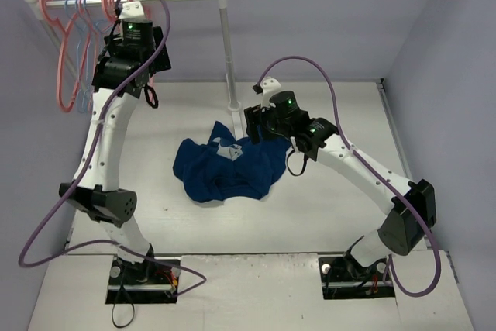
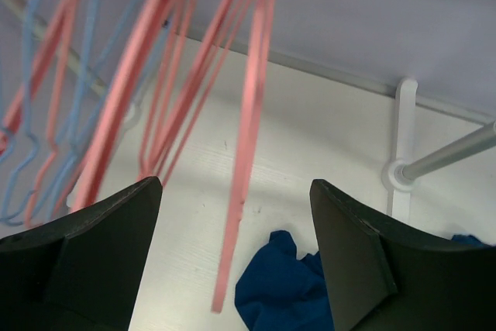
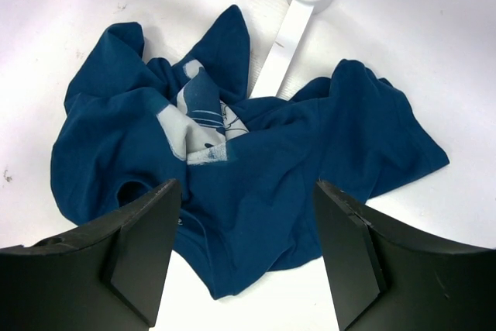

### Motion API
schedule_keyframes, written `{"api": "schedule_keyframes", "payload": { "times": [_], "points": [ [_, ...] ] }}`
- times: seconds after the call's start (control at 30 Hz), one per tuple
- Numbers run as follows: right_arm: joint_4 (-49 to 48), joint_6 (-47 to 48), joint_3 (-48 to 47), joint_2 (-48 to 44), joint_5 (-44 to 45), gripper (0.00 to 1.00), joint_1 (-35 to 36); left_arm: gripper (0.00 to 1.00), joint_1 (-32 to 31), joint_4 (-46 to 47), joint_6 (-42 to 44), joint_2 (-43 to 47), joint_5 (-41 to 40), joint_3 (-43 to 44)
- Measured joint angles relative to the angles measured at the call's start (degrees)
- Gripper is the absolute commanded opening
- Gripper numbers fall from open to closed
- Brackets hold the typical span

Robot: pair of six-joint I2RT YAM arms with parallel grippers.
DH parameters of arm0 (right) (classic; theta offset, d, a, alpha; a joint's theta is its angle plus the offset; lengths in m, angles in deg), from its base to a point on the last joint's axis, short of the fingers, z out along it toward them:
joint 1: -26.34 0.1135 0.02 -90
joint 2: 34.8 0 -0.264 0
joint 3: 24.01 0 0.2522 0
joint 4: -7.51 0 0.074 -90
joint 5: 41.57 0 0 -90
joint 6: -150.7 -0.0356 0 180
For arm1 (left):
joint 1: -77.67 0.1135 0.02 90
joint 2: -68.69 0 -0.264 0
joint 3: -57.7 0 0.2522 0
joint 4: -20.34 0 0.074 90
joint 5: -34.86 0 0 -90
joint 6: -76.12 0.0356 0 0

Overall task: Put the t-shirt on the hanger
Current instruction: Pick up the hanger from the clothesline.

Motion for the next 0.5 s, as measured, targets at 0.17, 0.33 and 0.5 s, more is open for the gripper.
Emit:
{"api": "schedule_keyframes", "payload": {
  "times": [0.17, 0.33, 0.5],
  "points": [
    [0.0, 0.9, 0.0, 0.0, 0.0, 0.66, 0.0, 0.73, 0.9, -0.6, 0.8, -5.3, 3.8, 0.5],
    [0.0, 1.2, 0.0, 0.0, -0.1, 0.66, 0.0, 0.70, 2.3, -0.9, 1.5, -9.1, 5.2, 2.2],
    [0.0, 1.3, 0.5, 0.0, -0.1, 0.66, 0.0, 0.50, 3.0, -0.9, 2.3, -10.9, 7.2, 4.1]
  ]
}}
